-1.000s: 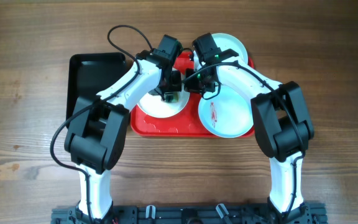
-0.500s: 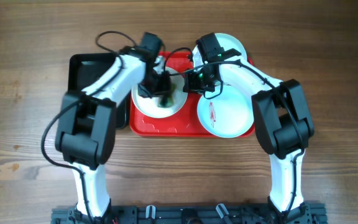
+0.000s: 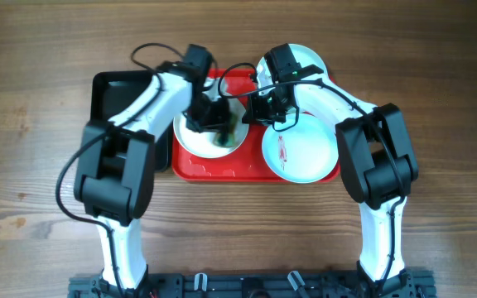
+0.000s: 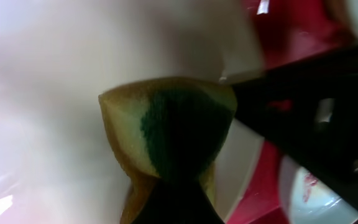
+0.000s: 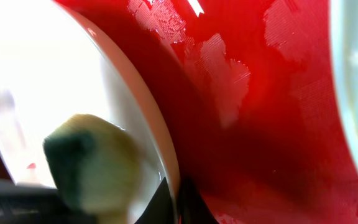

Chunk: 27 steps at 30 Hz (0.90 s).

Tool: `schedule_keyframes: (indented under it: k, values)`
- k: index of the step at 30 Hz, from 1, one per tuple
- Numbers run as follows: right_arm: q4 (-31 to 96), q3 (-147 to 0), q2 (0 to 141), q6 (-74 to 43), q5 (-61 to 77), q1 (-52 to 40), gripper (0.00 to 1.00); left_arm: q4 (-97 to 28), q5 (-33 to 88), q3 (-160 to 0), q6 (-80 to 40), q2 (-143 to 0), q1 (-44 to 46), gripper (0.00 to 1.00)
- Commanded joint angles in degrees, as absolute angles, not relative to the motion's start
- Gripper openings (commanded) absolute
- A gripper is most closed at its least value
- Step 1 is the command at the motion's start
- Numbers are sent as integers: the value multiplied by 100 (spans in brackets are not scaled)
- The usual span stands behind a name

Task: Clean dirty plates on tray and stack at the side
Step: 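Scrub the white plate surface with the sponge in left gripper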

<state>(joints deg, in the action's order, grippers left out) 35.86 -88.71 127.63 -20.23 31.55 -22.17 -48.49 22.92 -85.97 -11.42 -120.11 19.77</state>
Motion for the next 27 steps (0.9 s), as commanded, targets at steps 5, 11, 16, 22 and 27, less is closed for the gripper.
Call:
schedule_keyframes:
  k: [5,11,16,22,27]
  values:
    - [3562,-8849,12991,-1970,3310,-2222,4,-4322,987,-8532,-2303,-12272,1966,4]
    - [3562,-8849,12991,-1970,3308,-2222,4,-4493,-69,-8742,-2449,-12254,1712,4]
    - [3566,-8849,12991,-1973,3306,-2222,4,-5107,-471,-9146,-2449,-12193,1487,4]
    - [3562,-8849,12991,-1973,3308,-2222,4,-5741,-565,-9238,-2449,-12186,1409,4]
    - [3538,-8849,12991,-1973,3306,-2222,4,-6331,-180,-9238,-2445,-12186,1540,4]
